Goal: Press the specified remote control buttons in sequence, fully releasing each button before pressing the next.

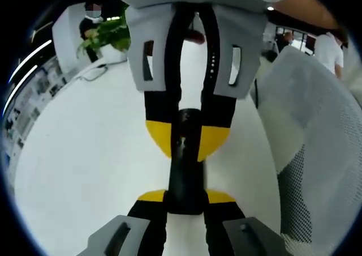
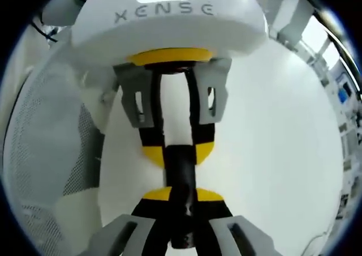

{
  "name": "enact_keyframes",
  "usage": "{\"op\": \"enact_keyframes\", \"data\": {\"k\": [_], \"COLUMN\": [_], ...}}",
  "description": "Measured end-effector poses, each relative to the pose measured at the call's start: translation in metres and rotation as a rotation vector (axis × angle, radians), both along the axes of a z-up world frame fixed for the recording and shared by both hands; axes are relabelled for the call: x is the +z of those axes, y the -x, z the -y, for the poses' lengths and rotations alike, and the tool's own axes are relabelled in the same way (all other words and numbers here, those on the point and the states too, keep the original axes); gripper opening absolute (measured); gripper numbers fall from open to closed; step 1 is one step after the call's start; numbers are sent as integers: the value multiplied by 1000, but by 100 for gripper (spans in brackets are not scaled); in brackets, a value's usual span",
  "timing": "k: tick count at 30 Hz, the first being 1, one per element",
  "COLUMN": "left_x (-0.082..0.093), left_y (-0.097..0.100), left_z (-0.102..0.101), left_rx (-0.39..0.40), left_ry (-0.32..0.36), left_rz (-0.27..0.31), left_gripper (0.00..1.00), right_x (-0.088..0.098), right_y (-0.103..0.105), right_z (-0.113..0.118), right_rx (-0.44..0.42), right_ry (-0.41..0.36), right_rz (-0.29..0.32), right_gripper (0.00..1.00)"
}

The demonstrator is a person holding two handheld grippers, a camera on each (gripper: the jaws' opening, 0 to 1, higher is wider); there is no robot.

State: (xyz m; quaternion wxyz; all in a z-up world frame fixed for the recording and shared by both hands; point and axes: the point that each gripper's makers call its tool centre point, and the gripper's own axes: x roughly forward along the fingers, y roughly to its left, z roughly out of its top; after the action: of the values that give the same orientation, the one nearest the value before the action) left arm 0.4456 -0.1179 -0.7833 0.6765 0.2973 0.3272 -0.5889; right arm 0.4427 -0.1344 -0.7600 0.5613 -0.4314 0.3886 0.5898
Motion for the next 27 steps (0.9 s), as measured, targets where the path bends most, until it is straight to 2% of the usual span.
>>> {"op": "enact_keyframes", "data": {"k": [6,16,27], "left_x": [0,0,0], "left_y": [1,1,1], "left_z": [0,-1,-1], "left_rx": [0,-1,-1], "left_ry": [-4,-10,-12], "left_rz": [-1,-1,0], "left_gripper": [24,24,24], "right_x": [3,5,4], "right_y": [2,2,2], "right_z": [-2,0,10], "right_rx": [11,13,4], "right_ry": [-5,-7,5], "right_rz": [-3,-2,-6], "right_gripper": [18,25,26]}}
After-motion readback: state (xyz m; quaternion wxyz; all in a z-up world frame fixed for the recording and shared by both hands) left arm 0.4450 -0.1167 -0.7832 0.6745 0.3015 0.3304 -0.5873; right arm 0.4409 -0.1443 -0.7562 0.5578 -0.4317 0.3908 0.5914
